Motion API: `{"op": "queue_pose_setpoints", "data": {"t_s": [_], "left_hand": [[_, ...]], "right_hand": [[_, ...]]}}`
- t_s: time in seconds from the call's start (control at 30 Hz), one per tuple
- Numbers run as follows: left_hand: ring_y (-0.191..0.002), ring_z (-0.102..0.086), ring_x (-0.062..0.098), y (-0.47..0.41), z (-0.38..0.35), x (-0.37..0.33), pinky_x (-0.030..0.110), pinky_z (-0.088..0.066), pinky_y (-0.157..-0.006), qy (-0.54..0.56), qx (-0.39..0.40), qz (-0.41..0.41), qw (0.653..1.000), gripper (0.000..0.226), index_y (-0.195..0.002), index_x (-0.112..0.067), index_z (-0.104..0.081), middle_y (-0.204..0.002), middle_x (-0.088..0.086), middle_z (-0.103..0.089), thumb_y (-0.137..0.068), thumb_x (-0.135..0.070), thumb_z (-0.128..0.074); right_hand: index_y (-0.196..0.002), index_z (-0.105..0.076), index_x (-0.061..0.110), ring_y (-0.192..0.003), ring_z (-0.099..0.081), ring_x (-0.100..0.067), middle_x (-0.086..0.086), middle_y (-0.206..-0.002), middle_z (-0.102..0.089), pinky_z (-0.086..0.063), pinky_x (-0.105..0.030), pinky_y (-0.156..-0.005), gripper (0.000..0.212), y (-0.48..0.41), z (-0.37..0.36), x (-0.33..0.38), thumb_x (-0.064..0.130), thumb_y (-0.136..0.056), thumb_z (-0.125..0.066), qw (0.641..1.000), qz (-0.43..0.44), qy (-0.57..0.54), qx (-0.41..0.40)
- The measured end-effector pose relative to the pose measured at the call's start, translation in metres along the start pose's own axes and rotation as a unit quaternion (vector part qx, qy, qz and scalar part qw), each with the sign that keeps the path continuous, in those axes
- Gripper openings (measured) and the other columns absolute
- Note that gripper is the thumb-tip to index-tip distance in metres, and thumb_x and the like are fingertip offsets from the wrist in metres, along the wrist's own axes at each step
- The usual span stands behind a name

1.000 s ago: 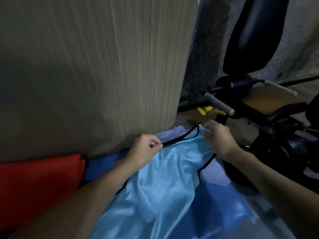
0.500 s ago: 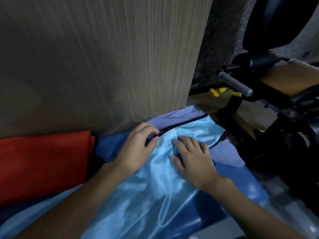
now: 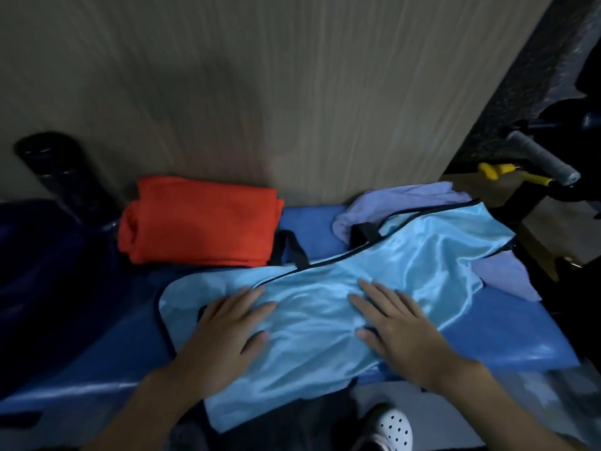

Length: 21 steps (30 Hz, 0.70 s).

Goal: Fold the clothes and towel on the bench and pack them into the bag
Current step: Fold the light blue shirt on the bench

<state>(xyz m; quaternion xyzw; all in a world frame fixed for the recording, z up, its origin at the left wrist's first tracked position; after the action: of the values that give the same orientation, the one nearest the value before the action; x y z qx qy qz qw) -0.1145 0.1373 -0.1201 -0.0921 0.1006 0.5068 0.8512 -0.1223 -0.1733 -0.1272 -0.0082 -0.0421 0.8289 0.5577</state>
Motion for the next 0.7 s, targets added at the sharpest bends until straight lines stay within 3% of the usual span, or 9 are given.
{"op": "queue_pose_setpoints", "data": {"t_s": [0.1, 0.2, 0.23, 0.3, 0.4, 0.57, 0.7], "left_hand": [[-0.132, -0.039, 0.001, 0.003, 0.005, -0.006, 0.034, -0.034, -0.110, 0.107, -0.036, 0.001, 0.994, 0.045, -0.129, -0.031, -0.063, -0.143, -0.015, -0.049, -0.094, -0.048, -0.041], [-0.116, -0.051, 0.007, 0.006, 0.017, 0.003, 0.037, -0.044, -0.100, 0.120, -0.069, 0.005, 0.990, 0.027, -0.116, -0.025, -0.067, -0.121, -0.016, -0.052, -0.091, -0.029, -0.059], [-0.115, -0.052, 0.011, 0.006, 0.023, 0.009, 0.037, -0.044, -0.099, 0.117, -0.073, 0.030, 0.990, 0.030, -0.119, -0.023, -0.065, -0.120, -0.013, -0.052, -0.088, -0.023, -0.066], [-0.115, -0.052, 0.016, 0.008, 0.036, 0.023, 0.038, -0.042, -0.099, 0.082, -0.067, 0.087, 0.991, 0.043, -0.126, -0.022, -0.060, -0.120, -0.008, -0.053, -0.085, -0.024, -0.072], [-0.117, -0.048, 0.016, 0.016, 0.050, 0.040, 0.034, -0.036, -0.098, 0.038, -0.045, 0.140, 0.988, 0.040, -0.123, -0.025, -0.062, -0.120, -0.010, -0.052, -0.085, -0.034, -0.072], [-0.116, -0.045, 0.010, 0.020, 0.059, 0.049, 0.031, -0.030, -0.095, 0.040, -0.014, 0.155, 0.987, 0.023, -0.112, -0.032, -0.067, -0.117, -0.015, -0.051, -0.089, -0.038, -0.067], [-0.109, -0.051, 0.019, 0.013, 0.060, 0.054, 0.040, -0.040, -0.096, 0.058, -0.048, 0.163, 0.984, 0.016, -0.104, -0.025, -0.069, -0.112, -0.006, -0.051, -0.088, -0.023, -0.068]], "right_hand": [[-0.138, -0.050, 0.028, -0.133, -0.045, -0.016, 0.002, -0.149, -0.047, -0.032, -0.038, -0.104, 0.052, 0.009, 0.001, -0.010, 0.046, -0.091, -0.039, 0.999, -0.005, 0.040, 0.004], [-0.122, -0.064, 0.027, -0.119, -0.061, -0.021, 0.001, -0.133, -0.060, -0.051, -0.049, -0.089, 0.053, 0.001, 0.019, -0.002, 0.045, -0.073, -0.073, 0.997, -0.025, 0.074, 0.029], [-0.115, -0.068, 0.025, -0.115, -0.063, -0.024, -0.001, -0.126, -0.064, -0.052, -0.051, -0.084, 0.052, -0.007, 0.027, 0.007, 0.039, -0.066, -0.080, 0.997, -0.032, 0.070, 0.024], [-0.109, -0.069, 0.023, -0.109, -0.064, -0.024, 0.000, -0.115, -0.065, -0.051, -0.048, -0.084, 0.042, -0.026, 0.036, 0.032, 0.032, -0.068, -0.071, 0.999, -0.012, 0.027, -0.030], [-0.111, -0.065, 0.023, -0.105, -0.060, -0.019, 0.005, -0.110, -0.064, -0.045, -0.039, -0.087, 0.037, -0.051, 0.038, 0.083, 0.030, -0.075, -0.058, 0.993, 0.041, -0.055, -0.094], [-0.123, -0.059, 0.022, -0.117, -0.053, -0.015, 0.008, -0.119, -0.061, -0.039, -0.038, -0.091, 0.046, -0.074, 0.021, 0.125, 0.033, -0.080, -0.045, 0.984, 0.112, -0.086, -0.108], [-0.127, -0.060, 0.023, -0.111, -0.056, -0.020, 0.009, -0.117, -0.065, -0.034, -0.041, -0.088, 0.048, -0.095, 0.017, 0.136, 0.036, -0.084, -0.045, 0.984, 0.131, -0.065, -0.100]]}}
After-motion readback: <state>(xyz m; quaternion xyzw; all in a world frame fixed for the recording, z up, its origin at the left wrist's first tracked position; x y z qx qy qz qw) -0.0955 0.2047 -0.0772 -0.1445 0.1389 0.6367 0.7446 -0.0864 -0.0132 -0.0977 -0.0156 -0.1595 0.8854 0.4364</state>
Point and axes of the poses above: each hand's wrist, its own y-axis away from the middle knuckle, its own z-axis out of the back of the hand, x = y × z, the point moved 1 cm from there along -y, towards the middle knuckle
